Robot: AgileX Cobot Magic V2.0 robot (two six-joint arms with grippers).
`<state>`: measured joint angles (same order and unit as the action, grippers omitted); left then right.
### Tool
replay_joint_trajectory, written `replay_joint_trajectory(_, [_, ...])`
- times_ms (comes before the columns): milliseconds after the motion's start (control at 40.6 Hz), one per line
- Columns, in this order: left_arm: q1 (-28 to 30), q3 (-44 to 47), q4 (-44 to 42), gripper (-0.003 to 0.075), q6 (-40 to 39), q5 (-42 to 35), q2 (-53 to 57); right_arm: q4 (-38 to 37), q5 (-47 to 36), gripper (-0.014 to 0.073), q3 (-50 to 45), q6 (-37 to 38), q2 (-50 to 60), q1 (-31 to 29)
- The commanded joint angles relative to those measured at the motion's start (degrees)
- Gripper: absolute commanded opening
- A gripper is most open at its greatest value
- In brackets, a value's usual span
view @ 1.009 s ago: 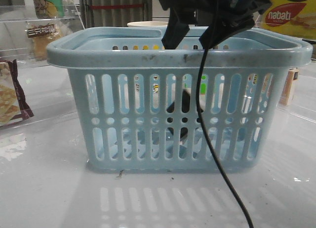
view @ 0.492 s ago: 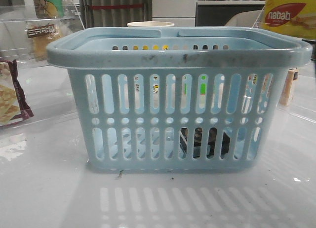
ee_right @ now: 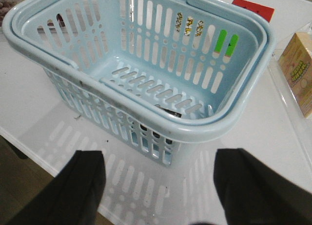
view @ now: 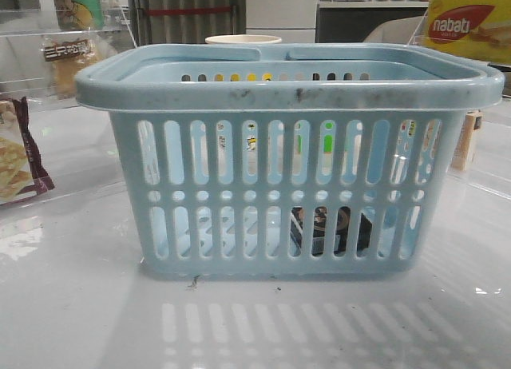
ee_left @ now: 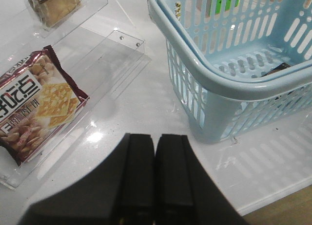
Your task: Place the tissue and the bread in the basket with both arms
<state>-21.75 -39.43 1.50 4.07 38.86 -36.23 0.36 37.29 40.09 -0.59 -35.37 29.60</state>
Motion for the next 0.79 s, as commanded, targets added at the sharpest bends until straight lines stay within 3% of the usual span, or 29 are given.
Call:
replay_joint_trajectory(0, [-0.43,-1.55,0.66,0.009,-0.31,-4.03,-0.39,-1.46,-2.53,0.0571,1.32,-0.38,0.72,-0.06])
replay_joint_trajectory(394, [-0.43,-1.32,0.66,0.0113,-0.31,-4.03,-0.39,-1.72,-1.17,0.0571,1.32,-0.38,0.61,-0.06])
replay_joint_trajectory(468, [-0.43,-1.32,0.66,0.0231,-0.31,-5.52,-0.72,-1.72,-1.17,0.0571,1.32,-0.38,0.61,-0.06])
replay_joint_trajectory(615, [-0.31,-1.76,0.55,0.0587,-0.31,-11.3,-4.73,-1.72,-1.17,0.0571,1.32,-0.38,0.61,-0.06])
replay_joint_trajectory(689, [0.35,-3.4,-0.67,0.0673,-0.31,-11.61,-8.56,-1.72,-1.17,0.0571,1.32,-0.38,0.61,-0.06])
replay_joint_trajectory(763, [2.08,-5.96,-1.5,0.0687,-0.94,-11.33,-13.53,-1.72,-1.17,0.0571,1.32,-0.38,0.61,-0.06])
